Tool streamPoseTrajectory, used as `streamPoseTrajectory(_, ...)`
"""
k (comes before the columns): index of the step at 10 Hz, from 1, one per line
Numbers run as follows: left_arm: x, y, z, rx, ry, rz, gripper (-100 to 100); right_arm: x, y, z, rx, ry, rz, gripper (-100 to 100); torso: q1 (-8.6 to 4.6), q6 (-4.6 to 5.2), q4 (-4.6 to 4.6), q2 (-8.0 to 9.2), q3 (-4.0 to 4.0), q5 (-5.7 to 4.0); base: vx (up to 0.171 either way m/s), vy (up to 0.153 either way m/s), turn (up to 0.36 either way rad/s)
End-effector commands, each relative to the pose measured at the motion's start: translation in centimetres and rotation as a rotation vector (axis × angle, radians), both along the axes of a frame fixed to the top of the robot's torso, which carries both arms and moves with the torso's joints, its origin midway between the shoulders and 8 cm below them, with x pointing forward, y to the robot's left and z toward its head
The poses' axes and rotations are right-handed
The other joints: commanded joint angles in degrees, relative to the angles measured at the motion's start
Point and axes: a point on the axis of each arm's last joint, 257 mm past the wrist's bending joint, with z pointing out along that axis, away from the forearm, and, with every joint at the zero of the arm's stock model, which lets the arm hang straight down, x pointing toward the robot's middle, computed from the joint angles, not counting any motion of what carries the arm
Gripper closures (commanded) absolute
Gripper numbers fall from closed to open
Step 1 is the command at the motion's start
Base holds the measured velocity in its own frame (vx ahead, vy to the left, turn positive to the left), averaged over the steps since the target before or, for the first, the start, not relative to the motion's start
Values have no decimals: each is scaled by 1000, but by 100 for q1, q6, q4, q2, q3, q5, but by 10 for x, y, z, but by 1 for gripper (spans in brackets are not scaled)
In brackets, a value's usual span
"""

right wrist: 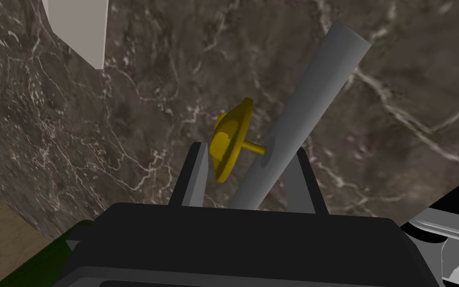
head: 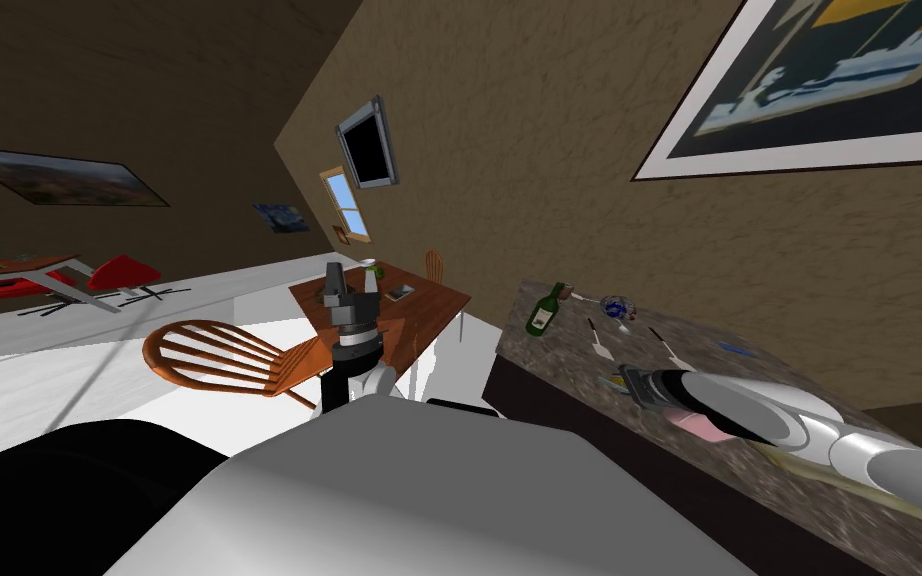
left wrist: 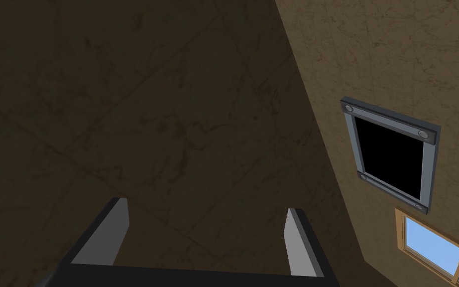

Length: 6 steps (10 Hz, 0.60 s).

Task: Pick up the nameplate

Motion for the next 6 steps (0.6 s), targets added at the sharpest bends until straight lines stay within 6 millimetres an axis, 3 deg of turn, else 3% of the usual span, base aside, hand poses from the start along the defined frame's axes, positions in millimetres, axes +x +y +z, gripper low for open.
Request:
streamPoseTrajectory(1,0,0,0,0,0,0,0,0,-5,4,-1,0,12,100,0,0,0,0,0,0,20,45,-51)
streamPoseTrajectory(5,0,0,0,0,0,0,0,-1,-12,10,0,-2,21,100,8,1,1,-2,0,2,25,47,-47)
streamPoseTrajectory(6,0,0,0,0,0,0,0,-1,-12,10,-1,-2,23,0,-1,-3,1,1,1,0,2,5,2)
